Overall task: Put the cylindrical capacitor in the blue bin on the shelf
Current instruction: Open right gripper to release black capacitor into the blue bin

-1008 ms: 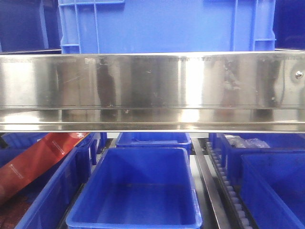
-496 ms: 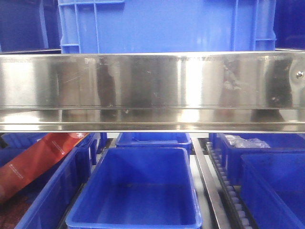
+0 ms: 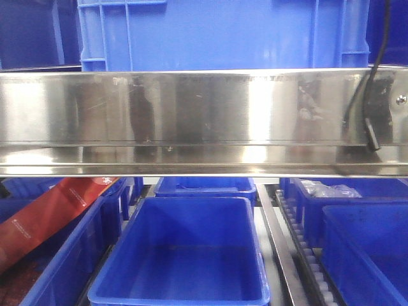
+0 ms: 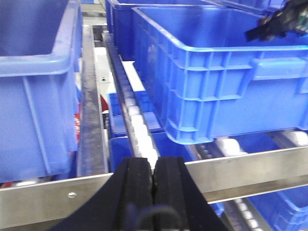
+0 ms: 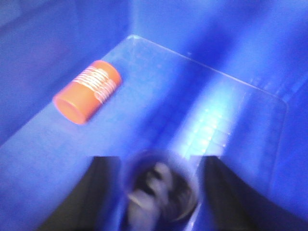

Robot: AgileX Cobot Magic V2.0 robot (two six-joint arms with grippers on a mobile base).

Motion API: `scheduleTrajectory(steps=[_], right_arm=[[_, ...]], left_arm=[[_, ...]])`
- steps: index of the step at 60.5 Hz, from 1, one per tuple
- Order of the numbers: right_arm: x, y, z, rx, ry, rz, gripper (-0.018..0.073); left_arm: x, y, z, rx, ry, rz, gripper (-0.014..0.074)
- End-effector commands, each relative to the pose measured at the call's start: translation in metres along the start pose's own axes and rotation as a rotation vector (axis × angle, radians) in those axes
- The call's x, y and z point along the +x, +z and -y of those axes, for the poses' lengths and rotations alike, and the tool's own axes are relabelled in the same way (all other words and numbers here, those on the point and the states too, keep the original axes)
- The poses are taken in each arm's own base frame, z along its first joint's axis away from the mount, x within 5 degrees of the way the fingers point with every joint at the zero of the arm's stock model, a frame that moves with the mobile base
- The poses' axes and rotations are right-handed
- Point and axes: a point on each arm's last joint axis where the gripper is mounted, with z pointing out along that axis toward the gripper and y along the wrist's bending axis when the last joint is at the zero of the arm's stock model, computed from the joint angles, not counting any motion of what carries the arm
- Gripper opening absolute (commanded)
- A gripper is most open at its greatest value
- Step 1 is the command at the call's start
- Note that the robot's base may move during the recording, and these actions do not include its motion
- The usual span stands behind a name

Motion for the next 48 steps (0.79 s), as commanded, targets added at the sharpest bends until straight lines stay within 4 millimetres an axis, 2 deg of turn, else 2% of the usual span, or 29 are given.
scheduleTrajectory(steps=[1, 6, 15, 21, 26, 30, 35, 40, 48], right_arm=[[-0.007, -0.008, -0.001, 0.000, -0.003, 0.031, 0.0512], [-0.009, -0.013, 0.000, -0.001, -0.002, 0.035, 0.0569], [-0.016, -0.034, -0.001, 0.001, -0.002, 0.079, 0.0515], [-0.023, -0.061, -0.003, 0.003, -0.004, 0.138, 0.0412], [-0.027, -0.085, -0.004, 0.004, -0.007, 0.176, 0.0279], [-0.027, -0.107, -0.005, 0.002, 0.006, 0.192, 0.0160], [-0.022, -0.133, -0.007, 0.003, 0.004, 0.219, 0.0052], [-0.011, -0.155, -0.009, 0.005, 0.006, 0.245, -0.0032], [0.019, -0.189, -0.011, 0.015, 0.009, 0.338, -0.0081]], left_arm=[[0.000, -0.001, 0.001, 0.007, -0.008, 0.012, -0.0111], [0.000, -0.001, 0.001, 0.007, -0.008, 0.010, -0.0111], [0.000, -0.001, 0.001, 0.007, -0.008, 0.010, -0.0111], [0.000, -0.001, 0.001, 0.007, -0.008, 0.010, -0.0111], [0.000, -0.001, 0.001, 0.007, -0.008, 0.010, -0.0111], [0.000, -0.001, 0.001, 0.007, -0.008, 0.010, -0.0111], [0.000, -0.001, 0.001, 0.007, -0.008, 0.010, -0.0111], [0.000, -0.001, 0.001, 0.007, -0.008, 0.010, -0.0111], [0.000, -0.001, 0.001, 0.007, -0.008, 0.010, -0.0111]])
